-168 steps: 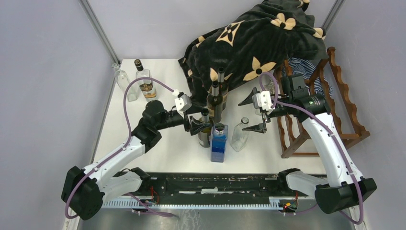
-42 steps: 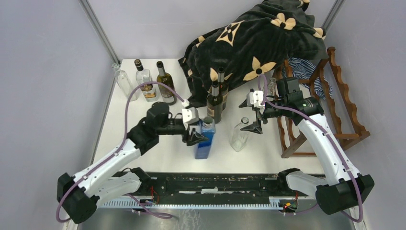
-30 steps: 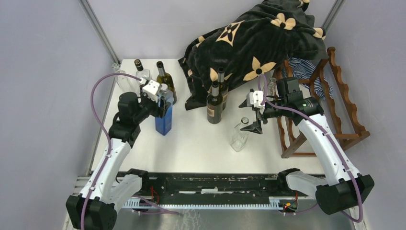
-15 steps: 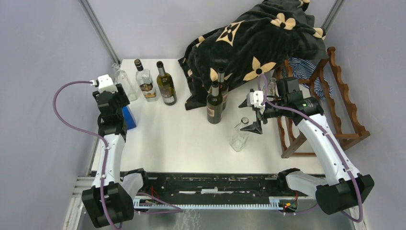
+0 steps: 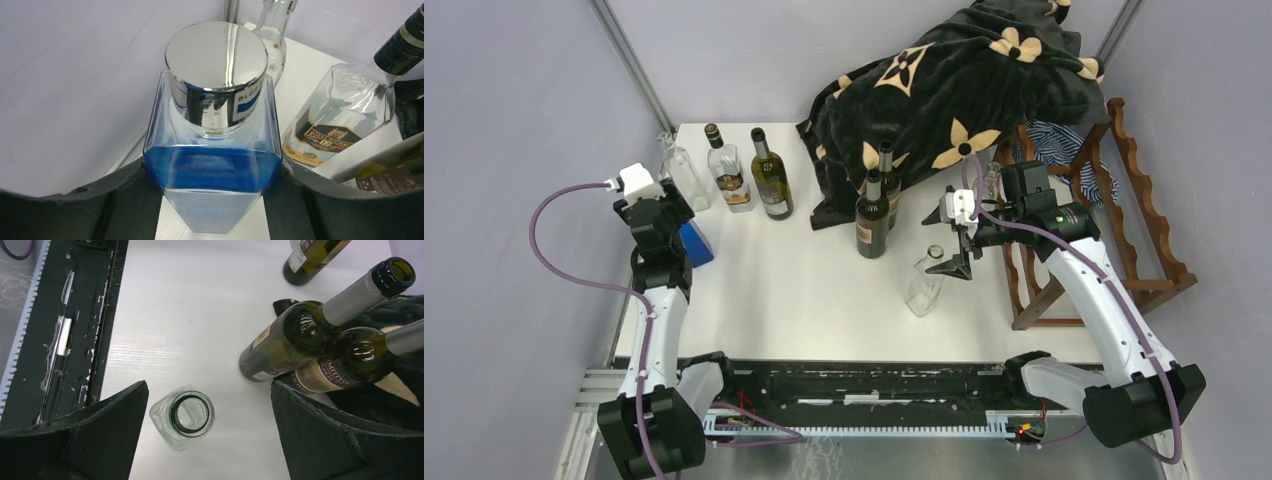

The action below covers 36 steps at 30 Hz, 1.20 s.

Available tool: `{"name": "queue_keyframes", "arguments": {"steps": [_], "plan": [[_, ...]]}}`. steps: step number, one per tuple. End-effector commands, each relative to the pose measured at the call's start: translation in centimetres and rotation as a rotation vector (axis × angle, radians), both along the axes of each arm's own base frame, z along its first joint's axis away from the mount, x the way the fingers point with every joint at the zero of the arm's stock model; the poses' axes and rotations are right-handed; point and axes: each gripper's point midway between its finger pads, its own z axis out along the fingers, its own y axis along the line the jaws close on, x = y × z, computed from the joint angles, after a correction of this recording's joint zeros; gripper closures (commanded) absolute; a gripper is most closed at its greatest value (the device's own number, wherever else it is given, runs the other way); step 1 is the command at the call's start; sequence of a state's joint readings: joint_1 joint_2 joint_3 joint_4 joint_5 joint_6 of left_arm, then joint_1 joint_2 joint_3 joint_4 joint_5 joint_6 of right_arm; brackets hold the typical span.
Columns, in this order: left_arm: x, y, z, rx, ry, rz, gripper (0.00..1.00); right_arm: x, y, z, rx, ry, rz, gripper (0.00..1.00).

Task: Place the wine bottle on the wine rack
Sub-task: Move the wine bottle to the center of the board.

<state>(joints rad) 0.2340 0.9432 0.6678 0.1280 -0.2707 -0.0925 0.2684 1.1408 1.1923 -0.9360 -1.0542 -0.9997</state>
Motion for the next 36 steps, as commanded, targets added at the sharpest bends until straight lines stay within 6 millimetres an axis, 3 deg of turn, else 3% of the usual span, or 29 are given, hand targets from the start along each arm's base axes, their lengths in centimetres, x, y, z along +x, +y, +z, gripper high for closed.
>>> {"name": "queue_keyframes", "arguments": {"steps": [1, 10, 19, 25, 30, 33, 36], "plan": [[-0.5, 0.4, 5.4, -0.007, -0.189, 0.044, 0.26, -0.2, 0.4, 0.7, 0.028, -0.03, 0.027, 0.02], [-0.5, -1.0, 6.1, -0.012, -0.167, -0.038, 0.13, -0.3, 0.4, 0.8, 0.03, -0.036, 0.028, 0.02], [-2.0, -2.6, 8.9, -0.063, -0.152, -0.093, 0.03, -0.7, 0.4, 1.0, 0.036, -0.038, 0.035, 0.02], [-3.4, -6.5, 13.1, -0.088, -0.186, -0.289, 0.01, -1.4, 0.6, 2.4, 0.067, -0.032, 0.058, 0.02], [-4.4, -10.6, 16.4, -0.192, -0.23, -0.47, 0.0, -1.8, 1.0, 5.2, 0.12, -0.015, 0.059, 0.02], [-5.1, -13.8, 17.6, -0.25, -0.232, -0.642, 0.0, -0.4, 1.1, 7.2, 0.138, -0.007, -0.017, 0.02], [-6.2, -17.1, 18.4, -0.311, -0.216, -0.824, 0.0, 3.5, 0.4, 9.6, 0.144, -0.016, -0.234, 0.02]]}}
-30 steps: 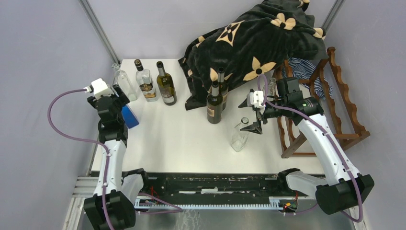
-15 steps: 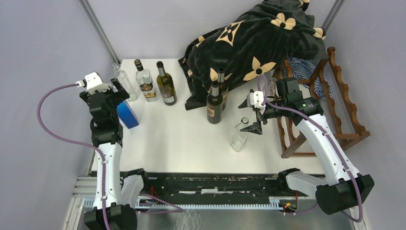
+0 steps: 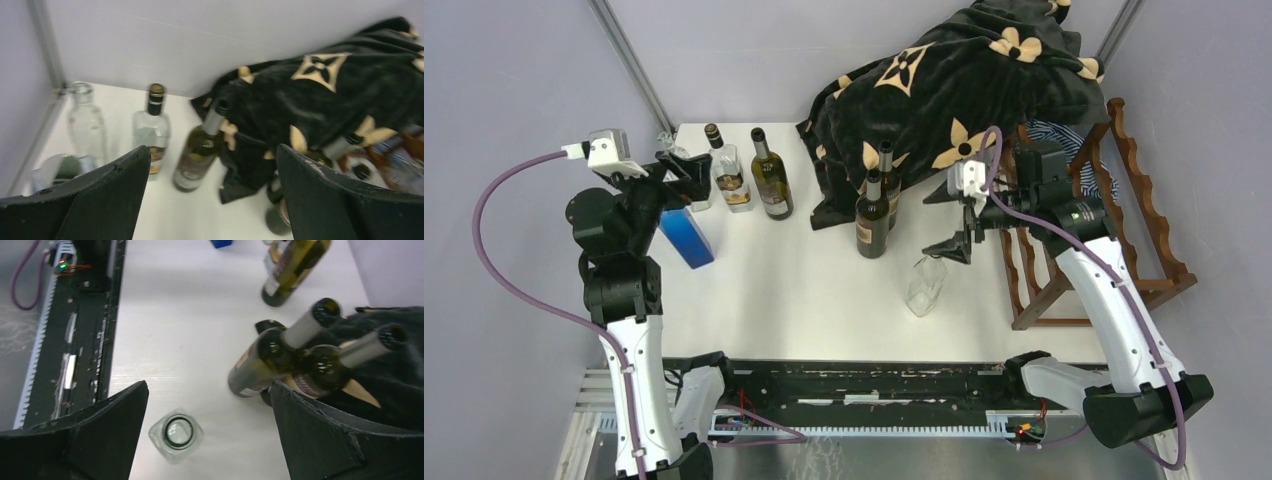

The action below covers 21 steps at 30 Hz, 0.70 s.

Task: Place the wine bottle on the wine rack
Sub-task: Move the wine bottle to the center of the board.

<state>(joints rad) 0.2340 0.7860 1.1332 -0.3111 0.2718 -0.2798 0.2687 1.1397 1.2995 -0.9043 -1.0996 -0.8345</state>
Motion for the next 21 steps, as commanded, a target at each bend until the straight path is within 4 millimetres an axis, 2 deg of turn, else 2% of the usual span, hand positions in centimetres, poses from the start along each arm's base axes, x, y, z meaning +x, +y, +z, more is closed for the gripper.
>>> {"name": "queue_keyframes", "arguments": {"steps": [1, 5, 8, 9, 13, 15, 16, 19, 21], "plan": [[-2.4, -6.7, 1.9, -0.115, 0.011, -0.366, 0.0, 4.9, -0.7, 5.9, 0.065, -0.033, -0.294, 0.02], [-4.4, -10.9, 2.6, -0.17, -0.011, -0.596, 0.03, 10.0, -3.7, 8.1, 0.067, -0.102, -0.62, 0.02], [-5.7, -14.1, 2.2, -0.174, -0.018, -0.732, 0.04, 12.2, -5.6, 8.3, 0.036, -0.15, -0.757, 0.02], [-6.2, -15.7, 1.9, -0.169, -0.015, -0.781, 0.04, 12.7, -6.0, 8.0, 0.025, -0.155, -0.784, 0.02], [-8.0, -23.5, -0.8, -0.111, 0.046, -0.968, 0.05, 13.2, -6.3, 6.4, 0.001, -0.143, -0.806, 0.02], [-9.1, -27.3, -2.2, -0.017, 0.055, -1.012, 0.04, 13.3, -6.4, 5.5, -0.008, -0.131, -0.811, 0.02], [-10.4, -29.3, -2.8, 0.05, 0.039, -1.051, 0.03, 13.3, -6.5, 5.2, -0.007, -0.124, -0.819, 0.02], [-10.7, -32.8, -4.1, 0.138, 0.015, -1.05, 0.03, 13.2, -6.8, 4.7, 0.003, -0.107, -0.83, 0.02], [-10.4, -35.4, -5.7, 0.17, 0.024, -1.04, 0.02, 13.3, -7.3, 4.7, 0.014, -0.099, -0.838, 0.02]]}}
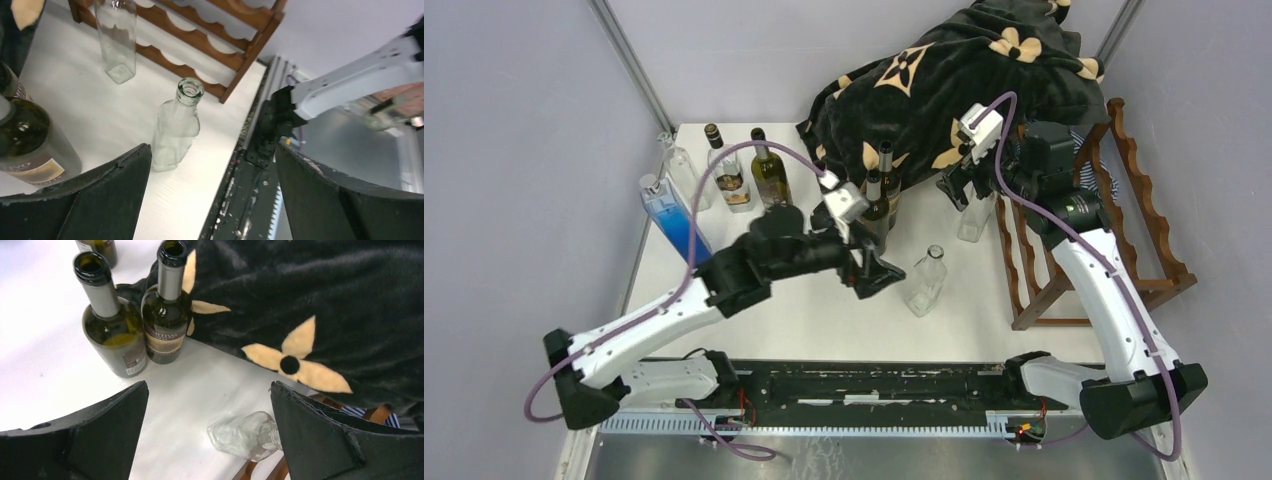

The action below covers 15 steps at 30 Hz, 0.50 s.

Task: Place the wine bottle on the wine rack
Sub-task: Move the wine bottle to the center of the board.

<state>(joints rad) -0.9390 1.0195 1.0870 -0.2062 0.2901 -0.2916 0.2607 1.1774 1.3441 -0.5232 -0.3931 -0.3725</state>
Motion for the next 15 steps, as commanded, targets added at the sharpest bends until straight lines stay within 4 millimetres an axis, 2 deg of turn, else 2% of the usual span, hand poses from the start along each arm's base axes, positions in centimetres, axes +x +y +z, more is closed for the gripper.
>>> {"name": "queue_keyframes", "arguments": {"steps": [1, 8, 15], "plan": [[2.9, -3.3, 0.3, 0.037, -0.203, 0.142, 0.02, 0.7, -1.3, 1.9, 0.056, -0.055, -0.061, 0.02], [4.4, -8.0, -3.5, 0.175, -0.215, 0.274, 0.02, 0.9, -2.3, 1.5, 0.092, -0.035, -0.063, 0.02], [6.2, -10.2, -6.3, 0.236, -0.197, 0.365, 0.09, 0.9, -2.4, 0.9, 0.101, -0.02, -0.052, 0.02]]}}
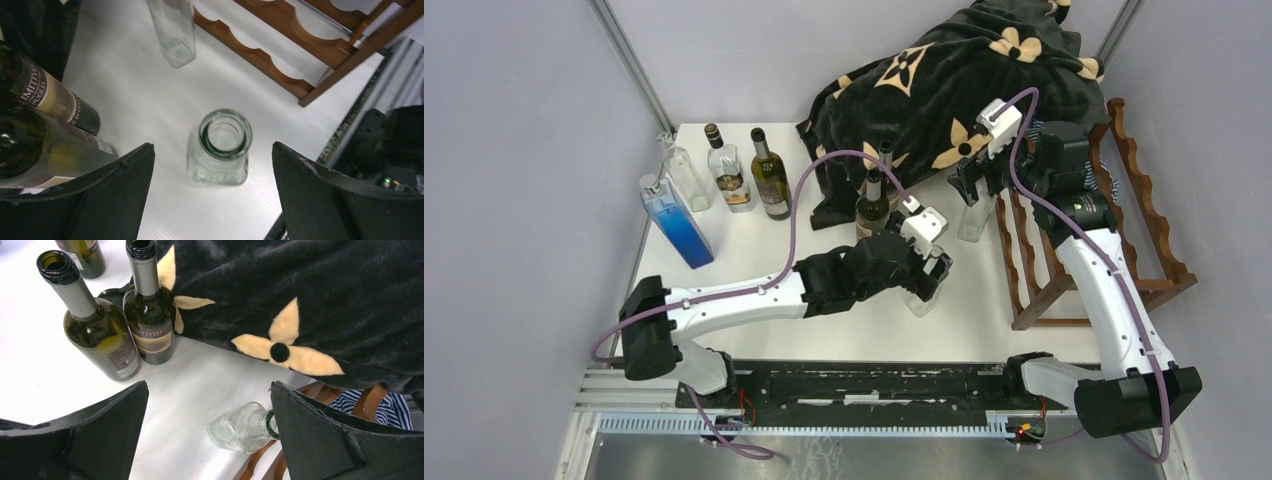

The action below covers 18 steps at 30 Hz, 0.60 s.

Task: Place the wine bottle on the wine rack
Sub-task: Move the wine bottle to the center of the board.

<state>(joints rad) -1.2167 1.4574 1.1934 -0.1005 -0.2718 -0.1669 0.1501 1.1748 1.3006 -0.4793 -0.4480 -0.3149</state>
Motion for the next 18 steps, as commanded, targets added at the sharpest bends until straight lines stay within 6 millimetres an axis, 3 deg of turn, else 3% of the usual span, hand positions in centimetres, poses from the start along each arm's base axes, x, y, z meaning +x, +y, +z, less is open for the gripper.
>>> {"name": "queue_keyframes", "arguments": {"steps": [1, 6, 8, 13, 14, 18], "plan": [[2.6, -1.2, 3.4, -0.077, -0.097, 0.109, 0.11, -0.3, 0.4, 1.7, 0.037, -0.055, 0.025, 0.02], [2.4, -2.9, 3.4, -0.09, -0.077, 0.069, 0.36, -0.5, 0.4, 1.5, 0.035, -0.055, 0.037, 0.02], [2.4, -3.1, 3.6, -0.094, -0.073, 0.067, 0.63, -0.7, 0.5, 1.3, 0.038, -0.051, 0.048, 0.02], [1.7, -2.8, 4.4, -0.099, -0.06, 0.039, 0.92, -0.8, 0.4, 1.2, 0.039, -0.05, 0.049, 0.02], [1.5, -2.4, 4.7, -0.101, -0.059, 0.038, 0.97, -0.8, 0.4, 1.3, 0.04, -0.051, 0.05, 0.02], [1.1, 0.5, 7.1, -0.105, -0.068, 0.069, 0.98, -0.9, 0.4, 1.4, 0.042, -0.053, 0.056, 0.02]]}}
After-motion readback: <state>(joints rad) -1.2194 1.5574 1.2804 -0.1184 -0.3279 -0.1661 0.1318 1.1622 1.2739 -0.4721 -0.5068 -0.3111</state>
